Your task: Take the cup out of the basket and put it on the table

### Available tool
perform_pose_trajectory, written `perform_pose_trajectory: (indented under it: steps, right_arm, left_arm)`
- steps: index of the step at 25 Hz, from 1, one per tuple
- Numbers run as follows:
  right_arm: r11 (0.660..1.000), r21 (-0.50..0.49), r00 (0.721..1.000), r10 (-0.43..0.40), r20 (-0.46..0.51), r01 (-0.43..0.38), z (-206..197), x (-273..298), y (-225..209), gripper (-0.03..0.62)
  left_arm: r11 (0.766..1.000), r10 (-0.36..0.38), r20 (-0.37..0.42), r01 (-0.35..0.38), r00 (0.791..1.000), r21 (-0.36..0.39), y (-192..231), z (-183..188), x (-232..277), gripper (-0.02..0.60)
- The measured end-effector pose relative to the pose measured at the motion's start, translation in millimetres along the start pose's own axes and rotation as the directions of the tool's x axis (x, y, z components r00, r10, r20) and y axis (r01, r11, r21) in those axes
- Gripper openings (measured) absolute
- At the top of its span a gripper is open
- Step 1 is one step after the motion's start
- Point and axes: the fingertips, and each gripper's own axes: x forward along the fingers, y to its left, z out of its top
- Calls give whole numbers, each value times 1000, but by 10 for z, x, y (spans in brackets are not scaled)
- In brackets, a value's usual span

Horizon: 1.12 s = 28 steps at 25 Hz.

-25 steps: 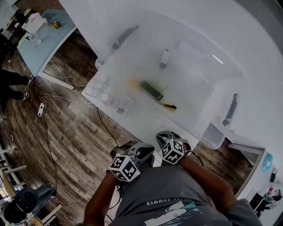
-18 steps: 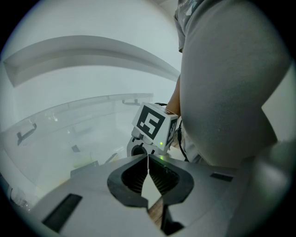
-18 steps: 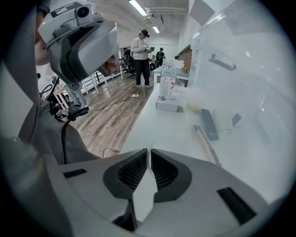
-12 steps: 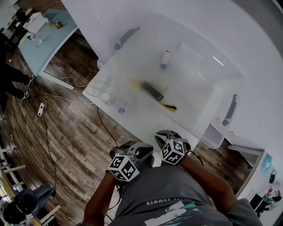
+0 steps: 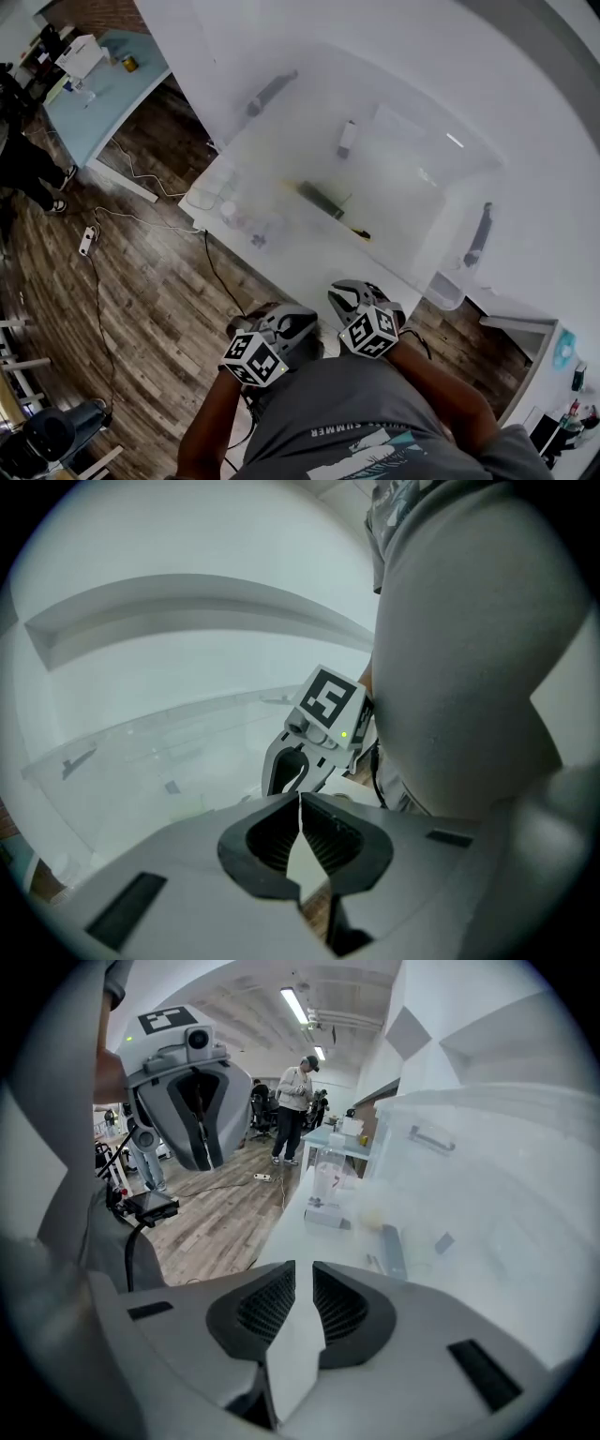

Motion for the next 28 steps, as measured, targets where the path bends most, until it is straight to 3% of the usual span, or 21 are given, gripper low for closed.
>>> perform_pose_trajectory:
  steps: [5, 8, 11, 14, 18, 28]
  right_arm:
    - [998, 2, 991, -63, 122, 63, 313, -406, -56, 46]
    - [998, -1, 972, -60, 225, 62, 602, -743, -43, 14]
    - [998, -5, 945, -57, 323, 62, 892, -1079, 5, 12]
    - [996, -39, 921, -63, 385, 84, 1143, -1375, 53, 11]
    - [991, -64, 906, -80, 416, 118, 1282, -1638, 118, 11]
    - [984, -74, 878, -107, 467, 159, 993, -2315, 461, 11]
  left_arm:
    - [994, 109, 100, -105, 989, -40, 128, 213, -278, 15]
    - [978, 203, 190, -189, 961, -89, 273, 429, -536, 15]
    - [963, 268, 241, -256, 933, -82, 334, 632, -801, 15]
    - [960, 279, 239, -280, 930, -34, 285, 742, -986, 15]
    - [951, 305, 266, -309, 914, -28, 189, 840, -1046, 15]
    - [934, 340, 255, -356, 905, 20, -372, 1149, -965, 15]
